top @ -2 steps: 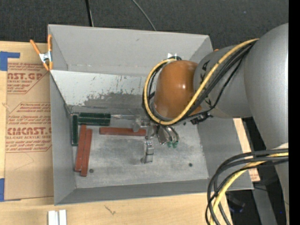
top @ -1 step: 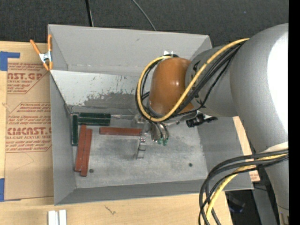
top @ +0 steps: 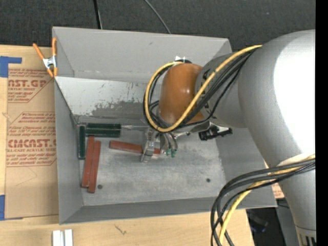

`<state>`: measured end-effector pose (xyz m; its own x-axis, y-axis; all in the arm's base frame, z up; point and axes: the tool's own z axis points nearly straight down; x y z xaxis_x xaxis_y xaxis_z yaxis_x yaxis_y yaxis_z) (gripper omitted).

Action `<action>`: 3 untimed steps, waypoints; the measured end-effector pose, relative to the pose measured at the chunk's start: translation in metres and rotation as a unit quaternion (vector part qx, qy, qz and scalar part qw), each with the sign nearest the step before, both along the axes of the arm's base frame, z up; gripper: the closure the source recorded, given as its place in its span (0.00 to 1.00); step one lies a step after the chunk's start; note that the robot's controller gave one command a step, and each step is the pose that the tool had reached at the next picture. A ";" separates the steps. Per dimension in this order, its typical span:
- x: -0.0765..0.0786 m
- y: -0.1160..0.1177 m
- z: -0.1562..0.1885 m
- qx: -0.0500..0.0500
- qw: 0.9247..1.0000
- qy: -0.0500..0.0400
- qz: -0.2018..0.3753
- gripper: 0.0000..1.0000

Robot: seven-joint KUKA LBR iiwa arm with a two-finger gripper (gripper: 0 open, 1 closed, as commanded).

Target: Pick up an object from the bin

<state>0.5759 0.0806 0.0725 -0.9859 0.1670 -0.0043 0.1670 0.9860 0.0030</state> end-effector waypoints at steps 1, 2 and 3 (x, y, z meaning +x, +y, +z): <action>0.000 0.000 0.000 0.000 1.000 0.000 0.000 1.00; -0.012 0.010 0.169 0.000 1.000 -0.002 0.024 1.00; -0.014 0.009 0.166 -0.001 1.000 0.001 0.024 1.00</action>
Offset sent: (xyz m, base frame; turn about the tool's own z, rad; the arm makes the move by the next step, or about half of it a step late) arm -0.0141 0.0087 0.1662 -0.0483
